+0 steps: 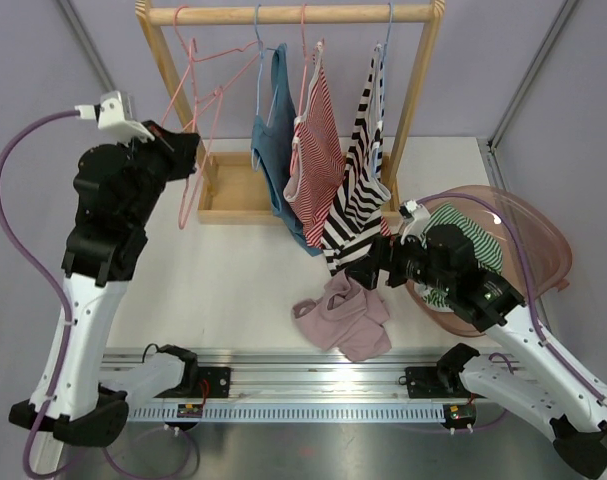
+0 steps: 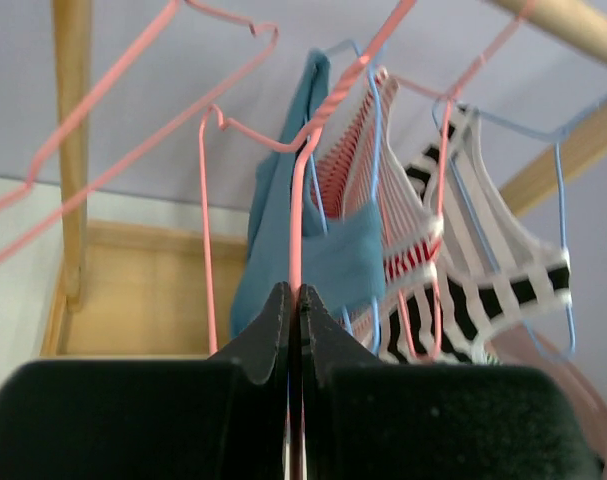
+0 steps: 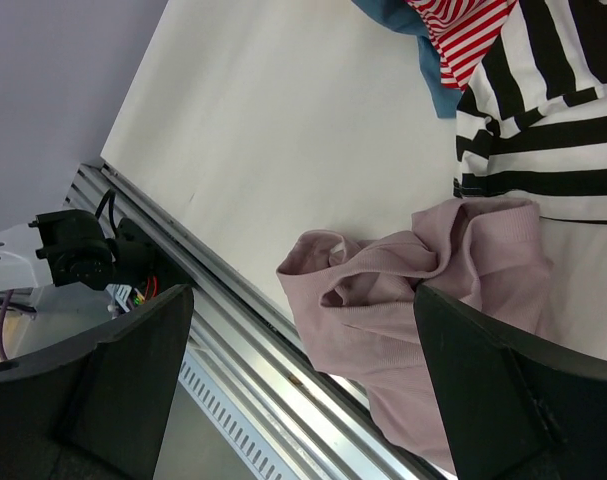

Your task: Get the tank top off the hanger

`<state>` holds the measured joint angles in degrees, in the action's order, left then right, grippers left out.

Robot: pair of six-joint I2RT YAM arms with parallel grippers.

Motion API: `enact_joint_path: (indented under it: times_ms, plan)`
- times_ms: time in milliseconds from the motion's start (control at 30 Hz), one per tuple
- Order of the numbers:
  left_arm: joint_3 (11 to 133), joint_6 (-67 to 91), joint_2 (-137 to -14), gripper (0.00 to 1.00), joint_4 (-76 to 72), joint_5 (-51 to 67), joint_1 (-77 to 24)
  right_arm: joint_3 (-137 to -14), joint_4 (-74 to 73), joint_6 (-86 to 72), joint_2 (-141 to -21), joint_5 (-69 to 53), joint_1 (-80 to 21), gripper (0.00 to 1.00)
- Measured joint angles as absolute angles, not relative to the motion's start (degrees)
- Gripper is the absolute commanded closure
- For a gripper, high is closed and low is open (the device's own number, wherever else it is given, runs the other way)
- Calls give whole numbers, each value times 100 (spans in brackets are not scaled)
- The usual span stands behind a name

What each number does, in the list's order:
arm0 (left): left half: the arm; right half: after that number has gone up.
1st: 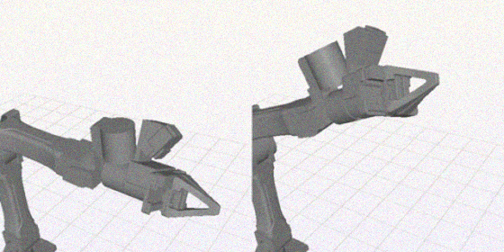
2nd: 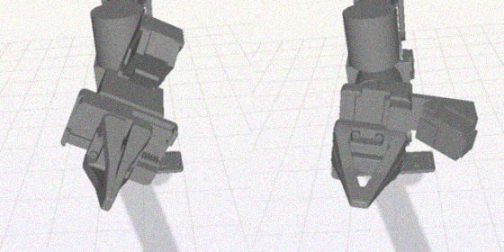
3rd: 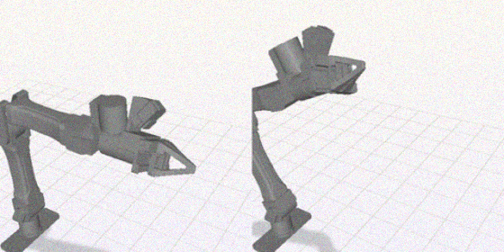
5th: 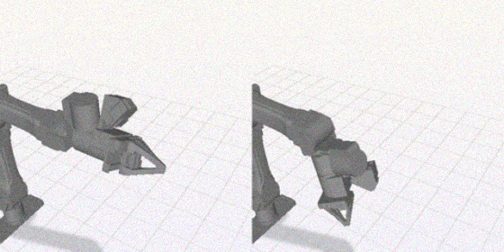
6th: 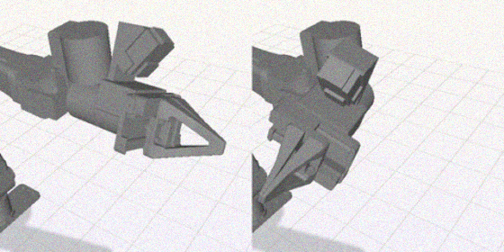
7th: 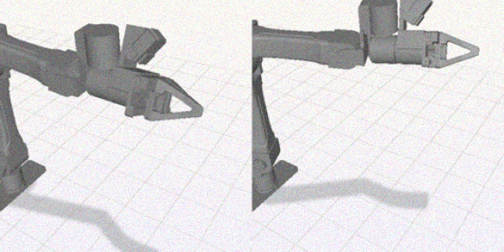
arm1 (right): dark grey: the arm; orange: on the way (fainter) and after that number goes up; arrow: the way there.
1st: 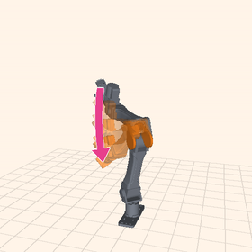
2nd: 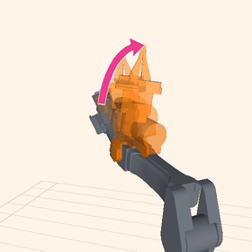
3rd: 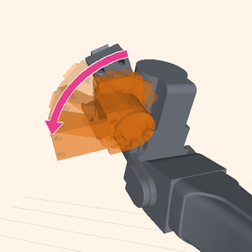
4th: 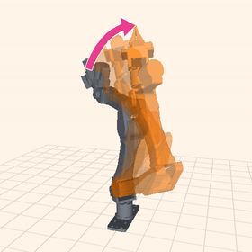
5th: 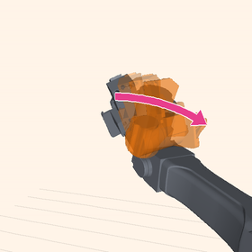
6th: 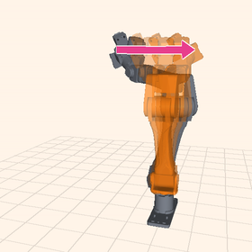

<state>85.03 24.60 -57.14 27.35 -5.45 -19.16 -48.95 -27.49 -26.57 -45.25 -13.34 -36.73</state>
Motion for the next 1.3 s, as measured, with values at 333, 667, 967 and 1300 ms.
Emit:
enact_joint_path:
  times_ms: [333,667,967,1300]
  plan:
    - [10038,2770,-7402,100,2075,451,-976,-4895,-2921,-2587,-4209,-1297,-3673,1]
    - [10508,3028,-8333,100,1977,548,-735,-4893,-2991,-2528,-4080,-1295,-3673,1]
    - [9841,3218,-8206,53,1826,604,-738,-4858,-3020,-2469,-4860,-1096,-3691,1]
    - [9338,3234,-7264,1,1817,705,-738,-4759,-3210,-2764,-6582,211,-4574,0]
